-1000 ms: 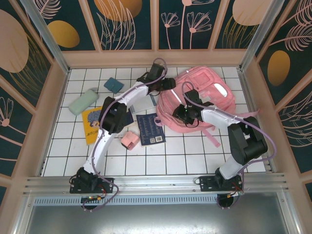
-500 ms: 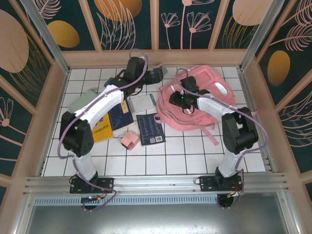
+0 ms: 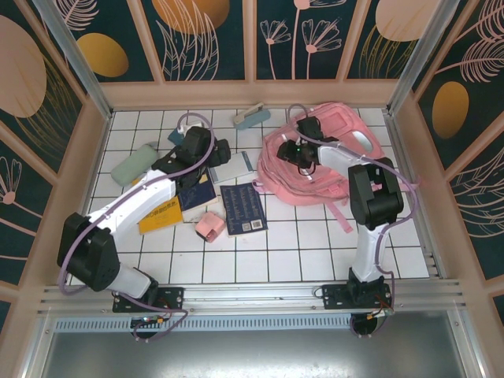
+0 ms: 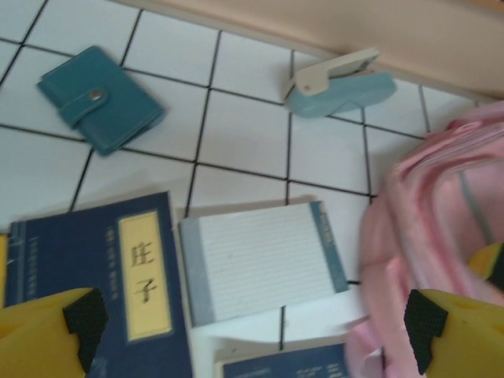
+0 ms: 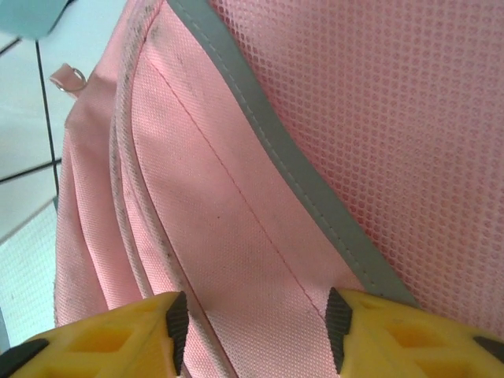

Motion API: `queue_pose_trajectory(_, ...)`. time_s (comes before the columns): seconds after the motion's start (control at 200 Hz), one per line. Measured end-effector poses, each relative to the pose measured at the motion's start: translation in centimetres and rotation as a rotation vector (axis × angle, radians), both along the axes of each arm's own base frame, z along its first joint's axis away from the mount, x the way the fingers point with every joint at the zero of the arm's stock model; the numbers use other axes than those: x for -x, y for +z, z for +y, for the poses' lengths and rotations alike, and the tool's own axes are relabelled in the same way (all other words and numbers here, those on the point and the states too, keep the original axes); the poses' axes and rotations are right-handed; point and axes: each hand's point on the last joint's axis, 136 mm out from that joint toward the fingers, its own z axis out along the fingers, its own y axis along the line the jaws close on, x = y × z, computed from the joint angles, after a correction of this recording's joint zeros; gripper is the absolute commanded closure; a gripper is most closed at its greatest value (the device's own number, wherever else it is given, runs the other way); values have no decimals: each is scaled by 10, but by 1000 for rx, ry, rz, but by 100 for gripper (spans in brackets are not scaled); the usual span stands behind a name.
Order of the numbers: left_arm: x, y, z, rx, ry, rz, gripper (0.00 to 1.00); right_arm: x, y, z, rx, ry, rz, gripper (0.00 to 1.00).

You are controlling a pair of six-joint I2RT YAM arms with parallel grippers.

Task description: Pack the student bag

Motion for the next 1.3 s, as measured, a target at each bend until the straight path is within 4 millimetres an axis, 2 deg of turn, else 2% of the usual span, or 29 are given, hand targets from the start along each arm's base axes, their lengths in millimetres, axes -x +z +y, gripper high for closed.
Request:
queue_pose_trajectory(0.135, 11, -10, 12, -22, 24, 28, 2, -9, 2, -16, -1, -26, -15, 39)
queue_pose_trajectory(0.245, 14, -21, 24, -22, 65, 60, 1, -11, 6, -17, -9, -31, -24, 37)
queue_pose_trajectory(0.34, 19, -34, 49, -1, 126, 93, 1, -12, 13, -13, -38, -42, -33, 36)
queue_pose_trajectory(0.41, 25, -44, 75, 19, 186, 115, 1, -13, 21, -6, -74, -37, -48, 36)
queue_pose_trajectory(0.51, 35, -56, 113, 42, 278, 144, 2, -10, 33, 14, -115, -4, -71, 36)
queue_pose_trajectory(0.635, 45, -72, 152, 72, 369, 181, 2, 7, 41, 59, -156, 100, -77, 36)
queue_pose_trajectory(0.785, 63, -105, 190, 138, 450, 260, 15, 31, 58, 119, -206, 232, -107, 36)
queue_pose_trajectory(0.835, 68, -116, 193, 167, 452, 284, 19, 38, 65, 138, -222, 273, -124, 36)
queue_pose_trajectory(0.901, 72, -133, 187, 209, 427, 329, 23, 47, 70, 161, -243, 324, -134, 36)
queue_pose_trajectory(0.981, 72, -148, 178, 245, 397, 370, 28, 56, 72, 181, -256, 367, -138, 36)
queue_pose_trajectory(1.056, 74, -160, 172, 275, 382, 396, 28, 66, 67, 194, -256, 397, -127, 36)
queue_pose_trajectory(1.126, 75, -165, 169, 292, 378, 397, 30, 75, 62, 204, -253, 419, -116, 37)
queue_pose_trajectory(1.296, 66, -163, 159, 410, 362, 316, 34, 89, 49, 224, -247, 462, -92, 38)
